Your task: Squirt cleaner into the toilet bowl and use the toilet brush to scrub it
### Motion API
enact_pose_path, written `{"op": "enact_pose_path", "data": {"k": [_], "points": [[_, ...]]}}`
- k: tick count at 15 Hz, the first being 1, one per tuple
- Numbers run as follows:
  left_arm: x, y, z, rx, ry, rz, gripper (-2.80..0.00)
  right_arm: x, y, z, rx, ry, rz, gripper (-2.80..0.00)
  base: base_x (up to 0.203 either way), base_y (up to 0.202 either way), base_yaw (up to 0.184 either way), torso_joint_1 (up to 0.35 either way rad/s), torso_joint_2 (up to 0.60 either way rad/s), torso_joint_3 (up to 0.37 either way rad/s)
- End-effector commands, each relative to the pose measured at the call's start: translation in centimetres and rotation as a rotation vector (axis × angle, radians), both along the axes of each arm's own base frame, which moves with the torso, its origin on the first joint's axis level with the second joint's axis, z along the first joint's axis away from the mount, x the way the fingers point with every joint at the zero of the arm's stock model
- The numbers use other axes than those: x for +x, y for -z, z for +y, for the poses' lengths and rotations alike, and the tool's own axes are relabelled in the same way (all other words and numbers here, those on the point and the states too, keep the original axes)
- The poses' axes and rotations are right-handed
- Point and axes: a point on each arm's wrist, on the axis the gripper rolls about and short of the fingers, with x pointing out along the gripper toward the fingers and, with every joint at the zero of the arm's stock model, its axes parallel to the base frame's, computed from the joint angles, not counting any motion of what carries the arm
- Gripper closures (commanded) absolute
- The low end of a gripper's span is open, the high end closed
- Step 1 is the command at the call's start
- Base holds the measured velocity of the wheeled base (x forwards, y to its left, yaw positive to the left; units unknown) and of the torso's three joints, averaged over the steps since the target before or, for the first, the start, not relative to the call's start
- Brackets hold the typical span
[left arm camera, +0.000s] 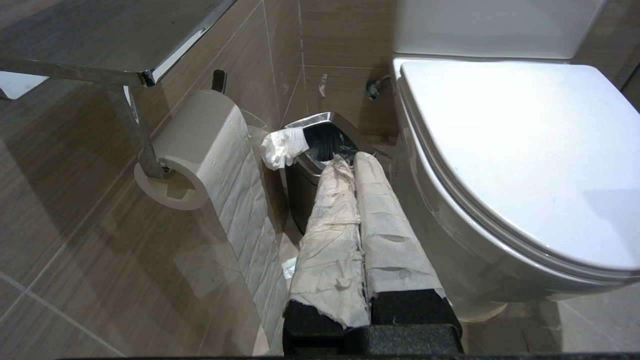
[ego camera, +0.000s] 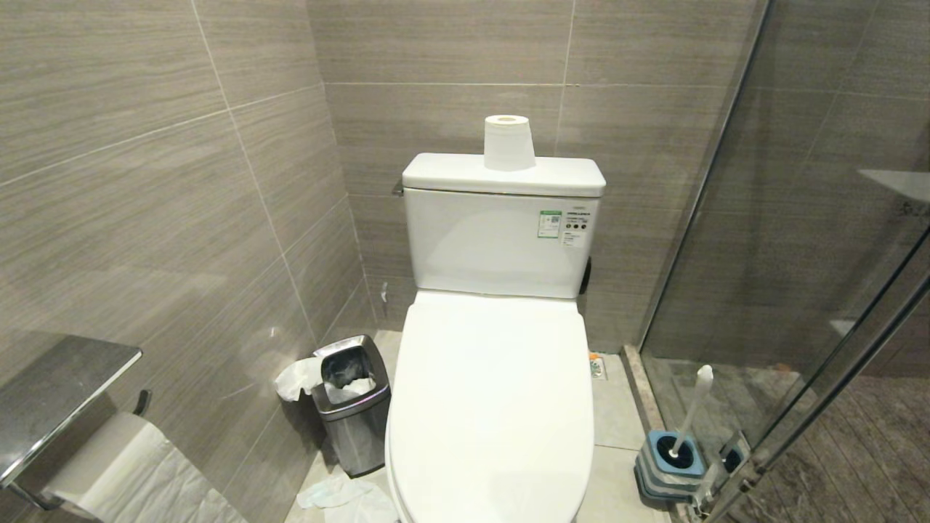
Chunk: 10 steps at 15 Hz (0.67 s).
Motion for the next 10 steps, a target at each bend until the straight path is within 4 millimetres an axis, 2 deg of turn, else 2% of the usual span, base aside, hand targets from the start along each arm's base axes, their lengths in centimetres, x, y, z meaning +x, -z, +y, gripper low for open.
{"op": "enact_pose_path", "data": {"k": [1, 10], "points": [[0.02, 0.04, 0.00, 0.000, 0.000, 0.003, 0.00, 0.00, 0.01, 0.00, 0.001, 0.001, 0.001, 0.00, 0.000, 0.000, 0.000, 0.000, 0.00, 0.000], [0.01, 0.04, 0.00, 0.000, 0.001, 0.002, 0.00, 0.00, 0.01, -0.05, 0.065, 0.023, 0.002, 0.00, 0.000, 0.000, 0.000, 0.000, 0.00, 0.000]]}}
